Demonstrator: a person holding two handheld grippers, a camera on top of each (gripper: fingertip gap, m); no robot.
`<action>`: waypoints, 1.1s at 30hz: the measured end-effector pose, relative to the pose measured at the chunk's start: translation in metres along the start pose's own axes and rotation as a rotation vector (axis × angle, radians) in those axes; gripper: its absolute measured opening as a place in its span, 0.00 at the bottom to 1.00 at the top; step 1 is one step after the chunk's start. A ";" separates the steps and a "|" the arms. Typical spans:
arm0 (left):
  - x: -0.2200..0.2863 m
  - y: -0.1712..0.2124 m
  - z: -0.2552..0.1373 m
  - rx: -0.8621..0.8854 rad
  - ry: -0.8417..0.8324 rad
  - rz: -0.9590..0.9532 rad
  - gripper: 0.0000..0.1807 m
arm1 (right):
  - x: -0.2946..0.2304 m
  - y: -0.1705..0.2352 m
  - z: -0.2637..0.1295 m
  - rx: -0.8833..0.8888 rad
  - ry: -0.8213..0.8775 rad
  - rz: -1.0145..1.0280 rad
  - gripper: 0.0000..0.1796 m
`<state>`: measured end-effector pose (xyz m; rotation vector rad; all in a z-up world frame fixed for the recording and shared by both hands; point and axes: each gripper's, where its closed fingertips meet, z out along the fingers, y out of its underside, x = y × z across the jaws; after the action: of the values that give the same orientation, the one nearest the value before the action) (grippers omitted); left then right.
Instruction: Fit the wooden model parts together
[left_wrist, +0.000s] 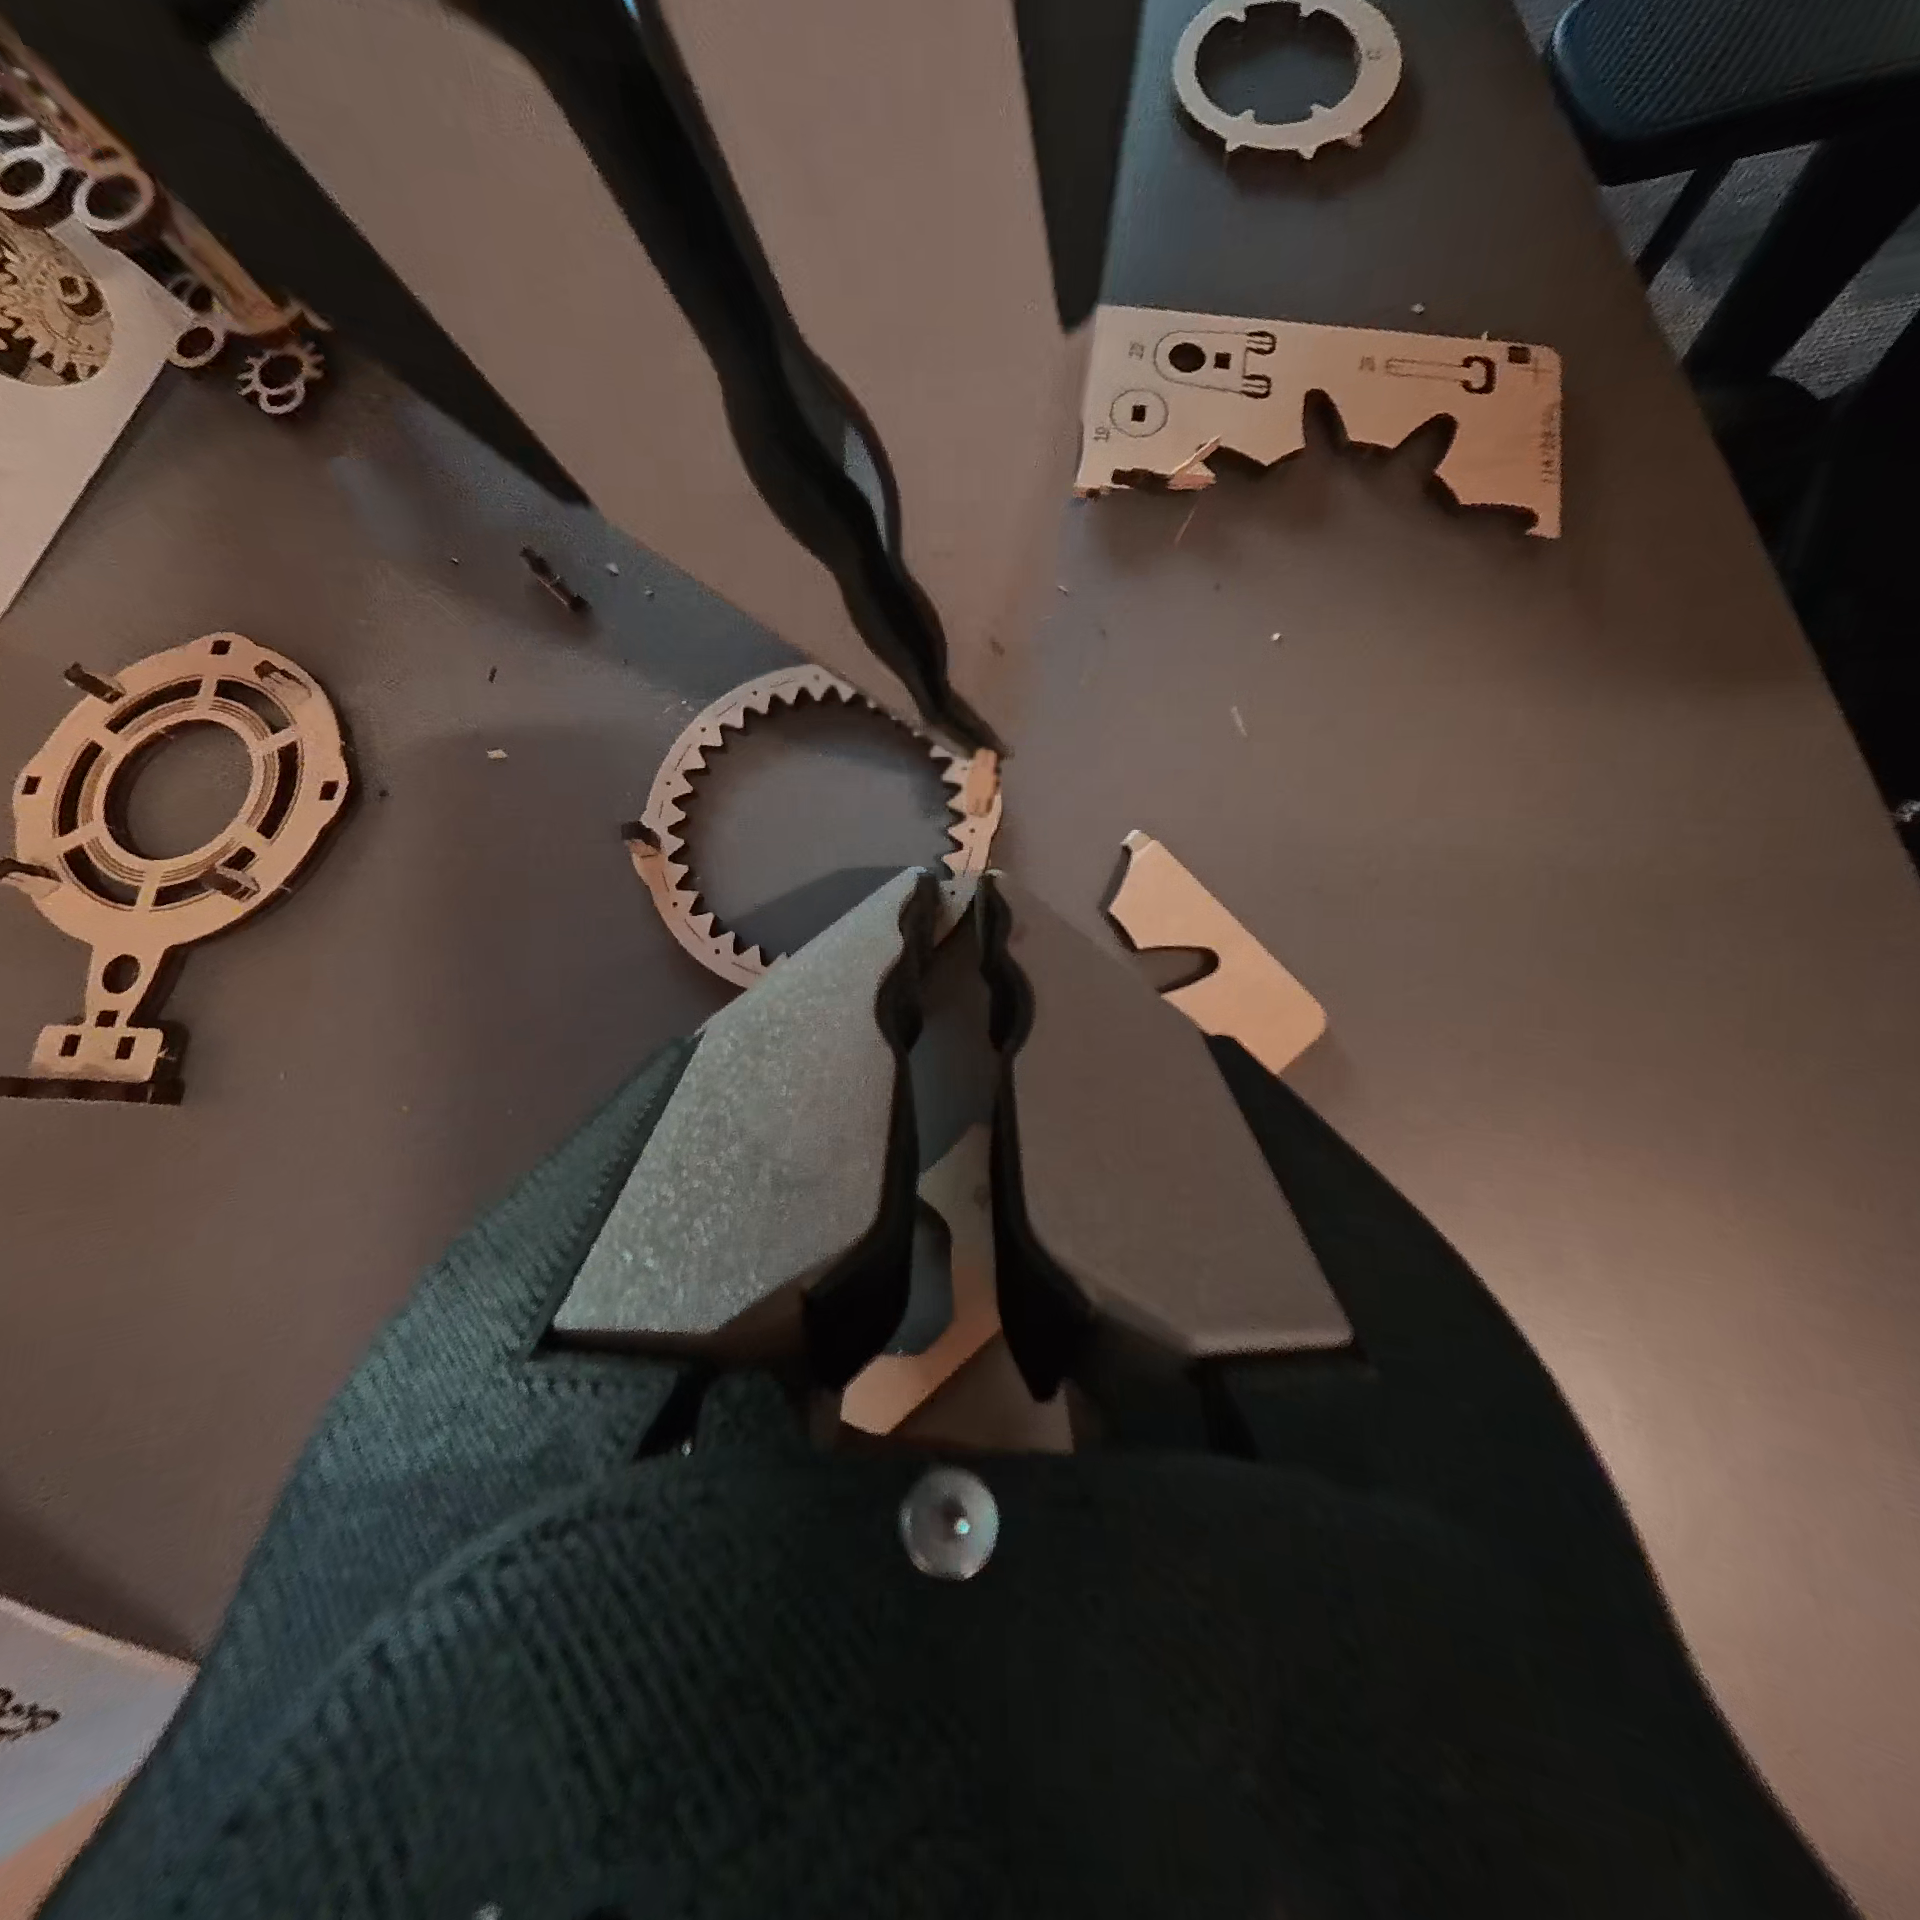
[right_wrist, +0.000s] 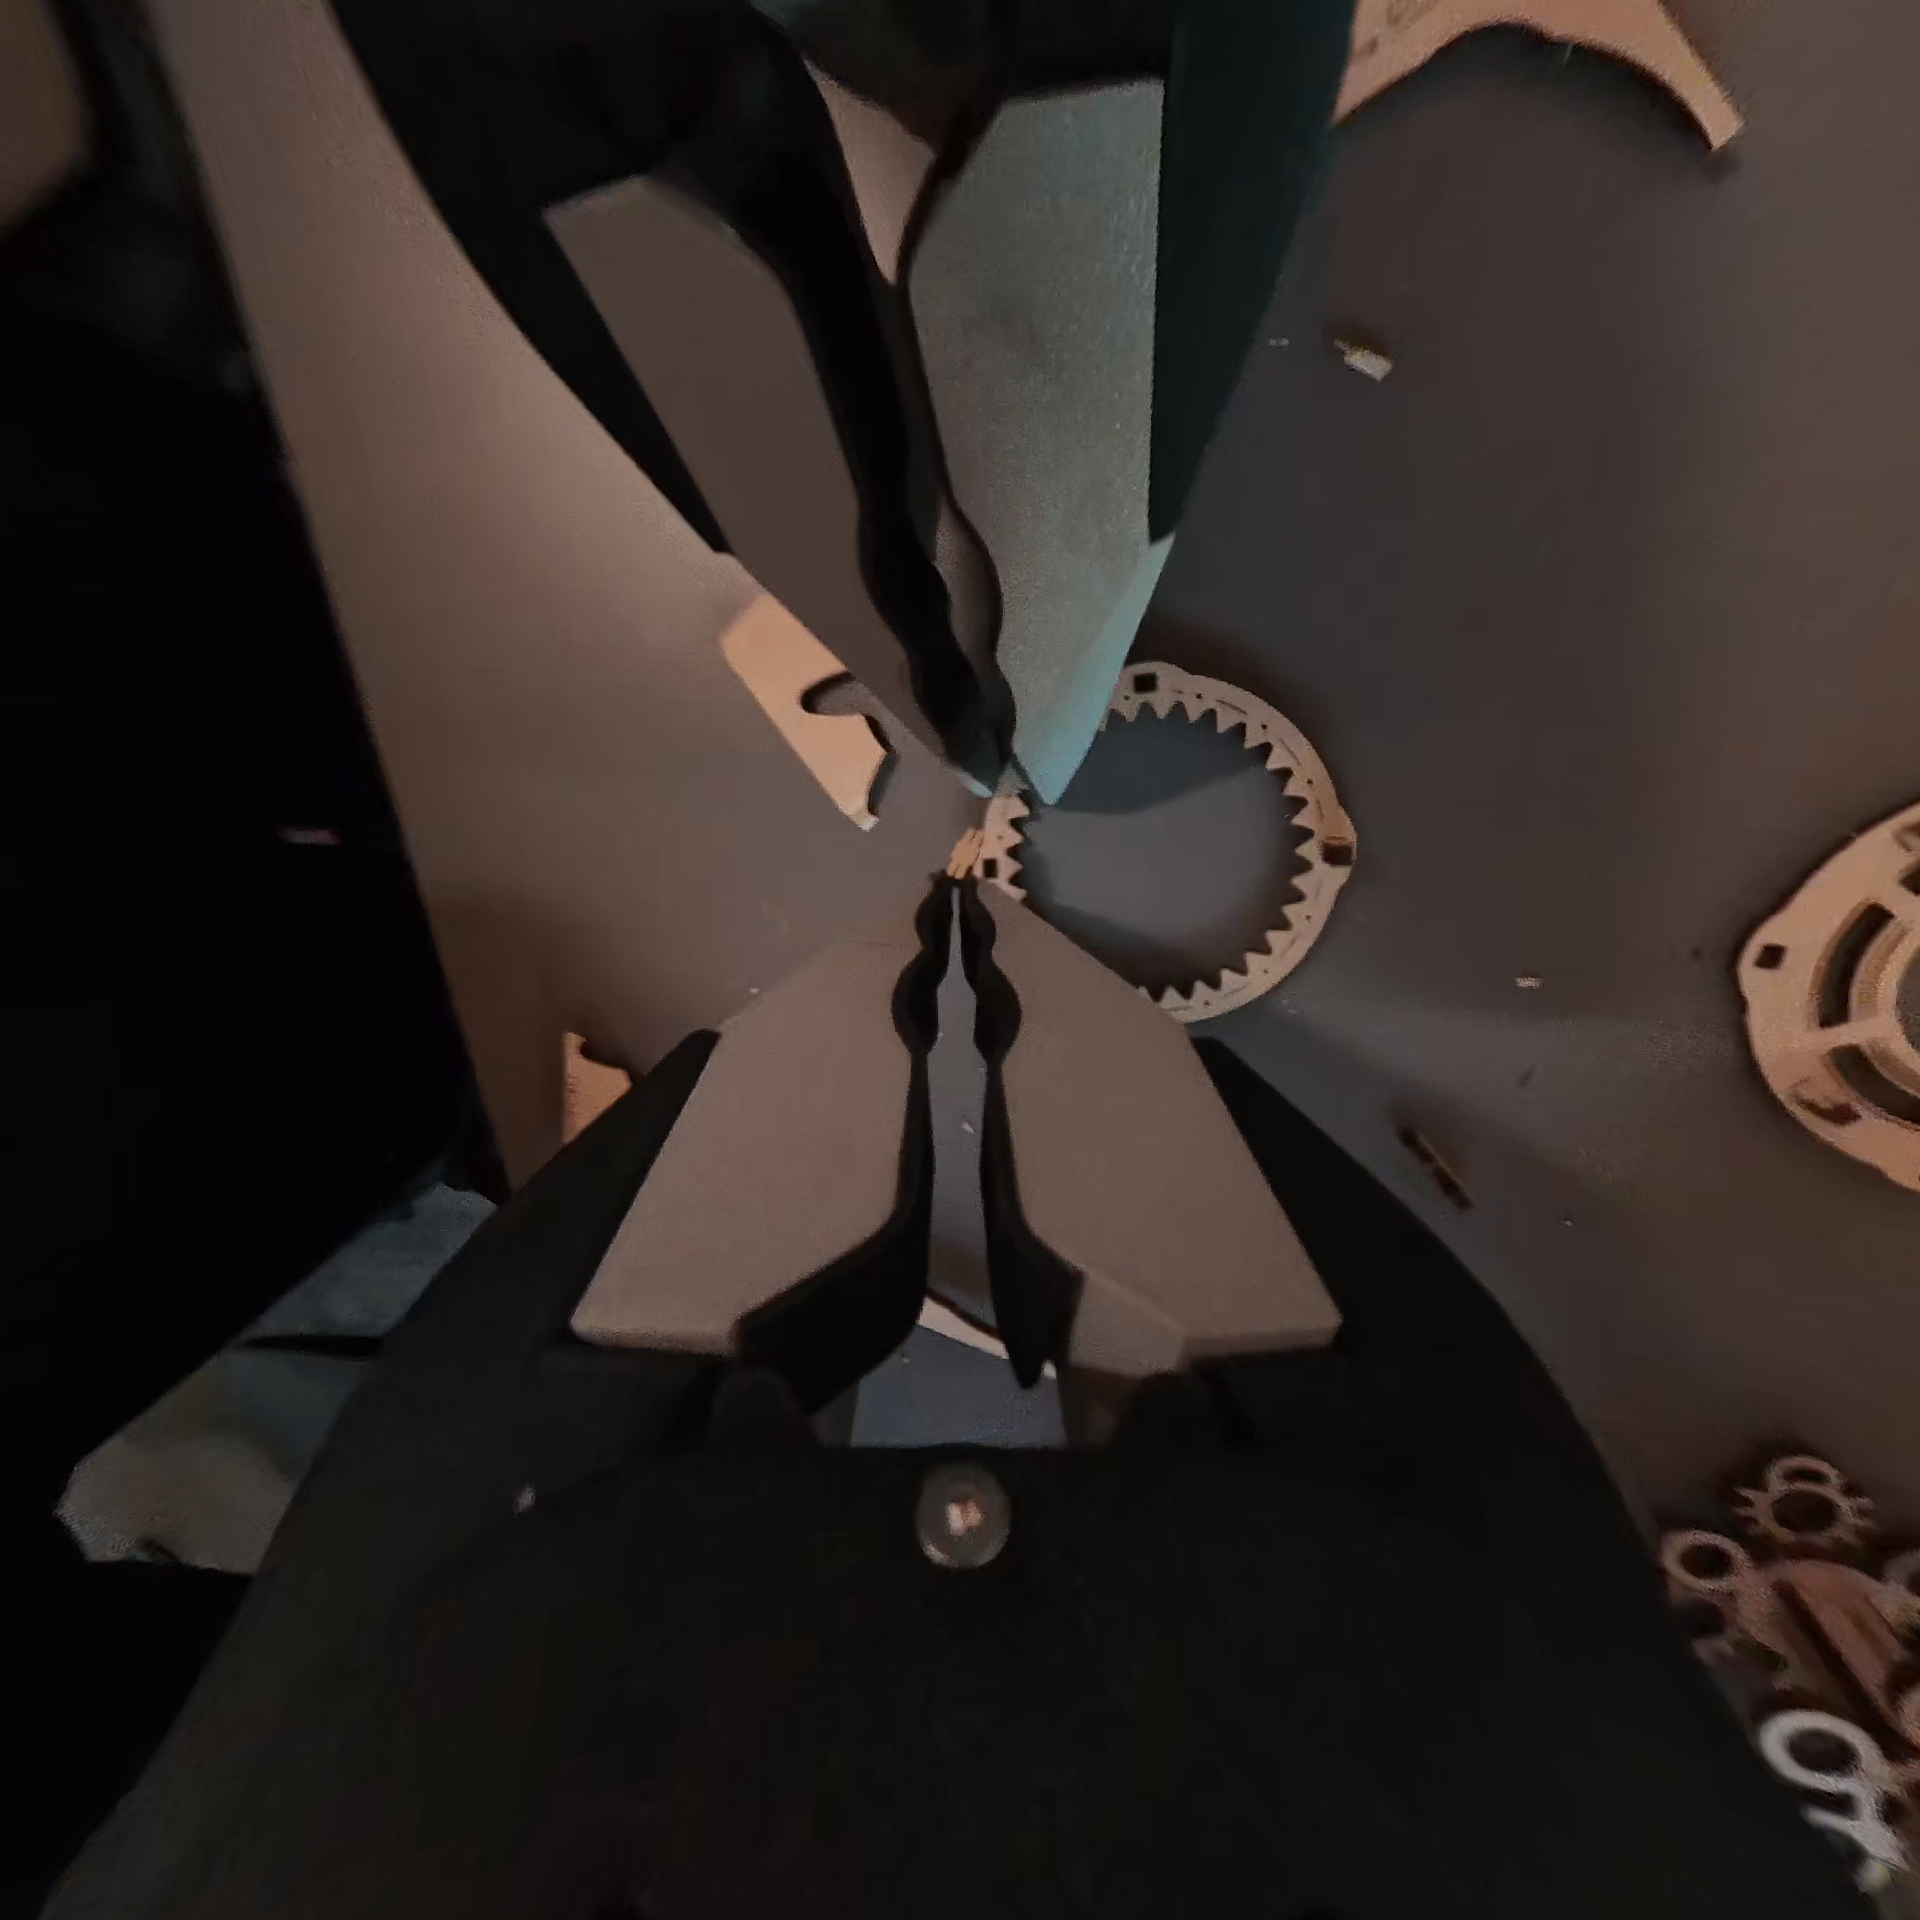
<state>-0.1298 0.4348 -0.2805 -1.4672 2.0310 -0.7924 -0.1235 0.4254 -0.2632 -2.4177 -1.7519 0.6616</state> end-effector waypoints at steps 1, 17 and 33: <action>0.000 0.000 0.000 -0.001 -0.002 0.001 0.03 | 0.001 -0.001 -0.003 0.028 0.003 0.005 0.00; 0.004 -0.020 0.000 0.070 -0.126 0.050 0.07 | -0.004 0.003 -0.012 0.218 0.035 0.011 0.00; -0.001 -0.038 -0.009 0.192 -0.089 -0.072 0.01 | -0.002 -0.002 -0.019 0.295 0.061 -0.051 0.00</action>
<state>-0.1106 0.4277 -0.2476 -1.4460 1.7924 -0.9084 -0.1184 0.4280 -0.2449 -2.1662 -1.5617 0.7708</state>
